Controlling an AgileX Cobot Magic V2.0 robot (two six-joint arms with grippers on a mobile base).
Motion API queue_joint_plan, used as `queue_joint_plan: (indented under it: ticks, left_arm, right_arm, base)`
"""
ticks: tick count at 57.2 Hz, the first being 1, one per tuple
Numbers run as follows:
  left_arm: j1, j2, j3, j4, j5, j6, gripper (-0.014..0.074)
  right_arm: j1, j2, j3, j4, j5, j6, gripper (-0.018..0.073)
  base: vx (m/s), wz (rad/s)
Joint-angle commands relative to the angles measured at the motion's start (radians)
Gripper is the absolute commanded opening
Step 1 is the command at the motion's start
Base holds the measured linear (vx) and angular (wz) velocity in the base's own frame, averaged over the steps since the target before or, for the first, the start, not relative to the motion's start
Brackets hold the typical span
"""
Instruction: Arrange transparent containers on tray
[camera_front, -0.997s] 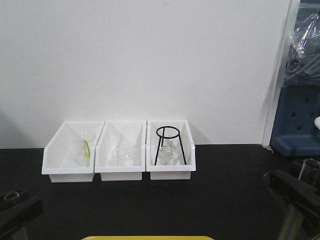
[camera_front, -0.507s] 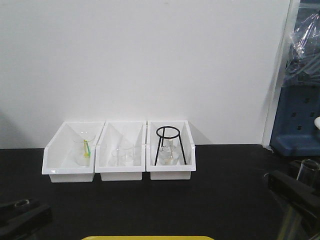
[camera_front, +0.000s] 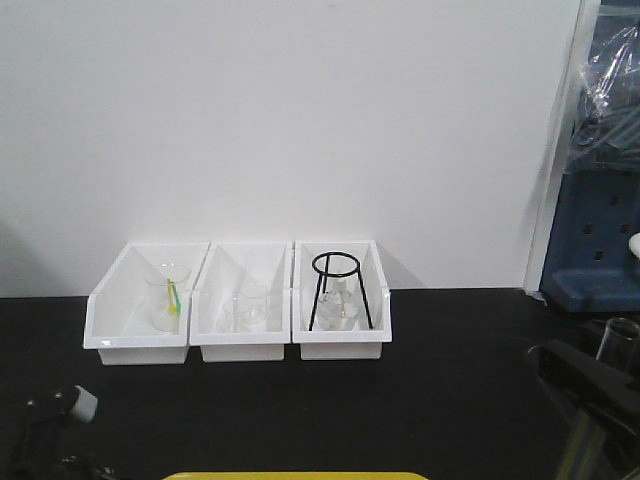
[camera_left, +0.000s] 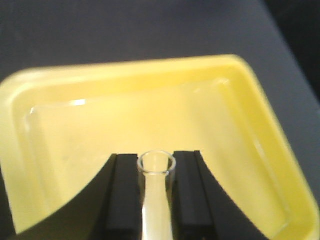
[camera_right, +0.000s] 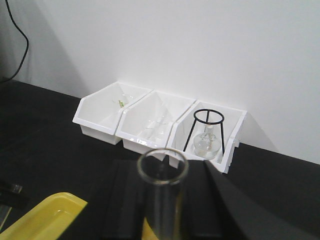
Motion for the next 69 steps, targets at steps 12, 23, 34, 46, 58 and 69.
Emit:
queue_joint_plan:
  ticks: [12,23,34,46,58,69]
  left_arm:
    - [-0.006,0.135,-0.045,0.069,0.002,-0.008,0.0013]
    - [-0.006,0.218,-0.045,0.069,0.002,-0.008,0.0129]
    - [-0.006,0.264,-0.045,0.068,0.003,-0.008,0.0318]
    - [-0.006,0.269,-0.045,0.066,0.031,-0.008,0.0449]
    - [-0.006,0.26,-0.046,0.066,0.028,-0.008,0.0454]
    - [-0.006,0.191,-0.046,0.063,0.015,-0.008,0.0454]
  right_arm:
    - [0.001,-0.006,-0.03,-0.01,-0.084,-0.001,-0.0011]
    - [0.001,-0.006,-0.03,-0.01,-0.084,-0.001,-0.0011]
    - [0.001,-0.006,-0.03,-0.01,-0.084,-0.001,-0.0011]
    - [0.001,-0.006,-0.03,-0.01,-0.084,-0.001,-0.0011]
    - [0.001,-0.006,-0.03,-0.008,-0.084,-0.001,-0.0011]
    - [0.001,-0.006,-0.03,-0.005,-0.084,-0.001,-0.0011]
  base:
    - [0.0,0.0]
    - [0.0,0.0]
    - [0.0,0.0]
    - [0.0,0.0]
    - [0.0,0.0]
    - [0.0,0.0]
